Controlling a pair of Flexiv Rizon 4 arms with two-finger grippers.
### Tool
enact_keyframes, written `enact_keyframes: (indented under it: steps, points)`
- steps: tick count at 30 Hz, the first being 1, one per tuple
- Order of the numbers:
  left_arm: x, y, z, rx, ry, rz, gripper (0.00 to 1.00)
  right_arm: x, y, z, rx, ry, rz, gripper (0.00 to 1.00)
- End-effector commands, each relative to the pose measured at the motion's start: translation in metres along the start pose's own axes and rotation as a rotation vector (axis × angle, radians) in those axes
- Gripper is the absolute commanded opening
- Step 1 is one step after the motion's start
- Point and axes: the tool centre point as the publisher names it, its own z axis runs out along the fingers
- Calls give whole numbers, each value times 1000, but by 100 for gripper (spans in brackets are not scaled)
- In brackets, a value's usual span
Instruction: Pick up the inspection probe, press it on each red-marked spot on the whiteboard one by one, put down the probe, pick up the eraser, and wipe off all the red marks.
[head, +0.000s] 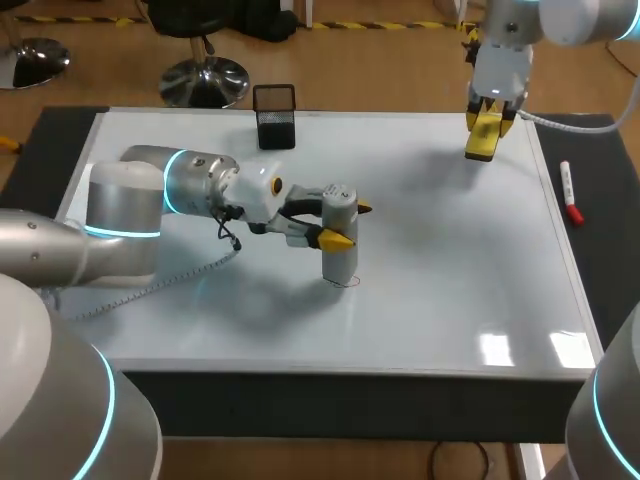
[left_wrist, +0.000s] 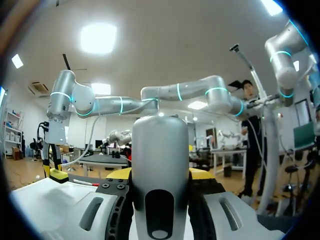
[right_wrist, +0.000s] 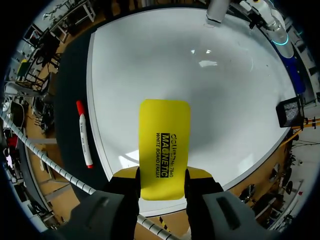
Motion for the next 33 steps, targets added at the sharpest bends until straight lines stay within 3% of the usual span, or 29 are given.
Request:
enact_keyframes:
  steps: [1,21,33]
  points:
    - [-7,10,-2,22,22,-7,0,0,-1,-1,0,4,-2,0]
    - [-13,28,-9,22,15,-31,0,0,-1,-1,0,4,-2,0]
    - [-11,30,-11,9,6,-36,0,0,-1,-1,0,4,-2,0]
